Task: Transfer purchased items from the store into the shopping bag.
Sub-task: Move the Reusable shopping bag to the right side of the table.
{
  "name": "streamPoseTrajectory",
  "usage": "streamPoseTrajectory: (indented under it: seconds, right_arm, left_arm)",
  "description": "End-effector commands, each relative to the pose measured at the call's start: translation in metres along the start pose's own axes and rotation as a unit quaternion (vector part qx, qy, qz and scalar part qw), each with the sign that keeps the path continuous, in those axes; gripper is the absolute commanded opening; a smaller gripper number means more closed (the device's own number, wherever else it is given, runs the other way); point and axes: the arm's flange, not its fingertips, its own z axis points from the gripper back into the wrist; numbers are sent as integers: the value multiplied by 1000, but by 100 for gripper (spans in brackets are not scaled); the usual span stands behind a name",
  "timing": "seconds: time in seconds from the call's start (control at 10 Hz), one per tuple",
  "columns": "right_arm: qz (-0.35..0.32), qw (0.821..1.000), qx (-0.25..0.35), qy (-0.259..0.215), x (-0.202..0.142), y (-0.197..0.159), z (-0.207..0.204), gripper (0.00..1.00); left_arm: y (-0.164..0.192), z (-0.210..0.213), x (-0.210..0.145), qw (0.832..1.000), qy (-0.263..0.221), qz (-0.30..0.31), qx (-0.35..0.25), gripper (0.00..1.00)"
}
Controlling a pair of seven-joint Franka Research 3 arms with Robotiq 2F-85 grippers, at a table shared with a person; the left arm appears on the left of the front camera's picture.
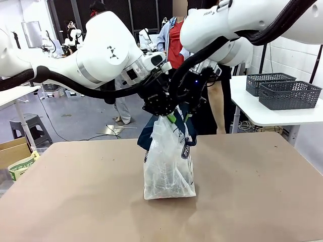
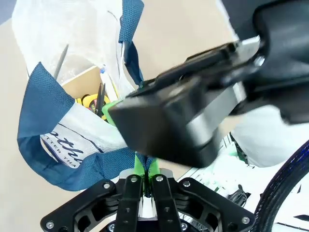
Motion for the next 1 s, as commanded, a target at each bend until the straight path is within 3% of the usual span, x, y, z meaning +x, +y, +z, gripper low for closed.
streamPoseTrajectory:
  seconds: [0.0, 0.3, 0.6, 0.9]
  right_arm:
    - [-14, 1000, 25, -8, 0, -19, 3, 100]
    - [-27, 997, 63, -29, 4, -64, 26, 100]
    - [93, 986, 124, -61, 1, -105, 58, 100]
    - [275, 932, 205, -118, -10, -140, 71, 100]
  left_arm:
    - [1, 2, 1, 1000, -1, 5, -5, 0]
    - [1, 2, 1, 1000, -1, 5, -5, 0]
    - [1, 2, 1, 1000, -1, 5, -5, 0]
    - [1, 2, 1, 1000, -1, 5, -5, 0]
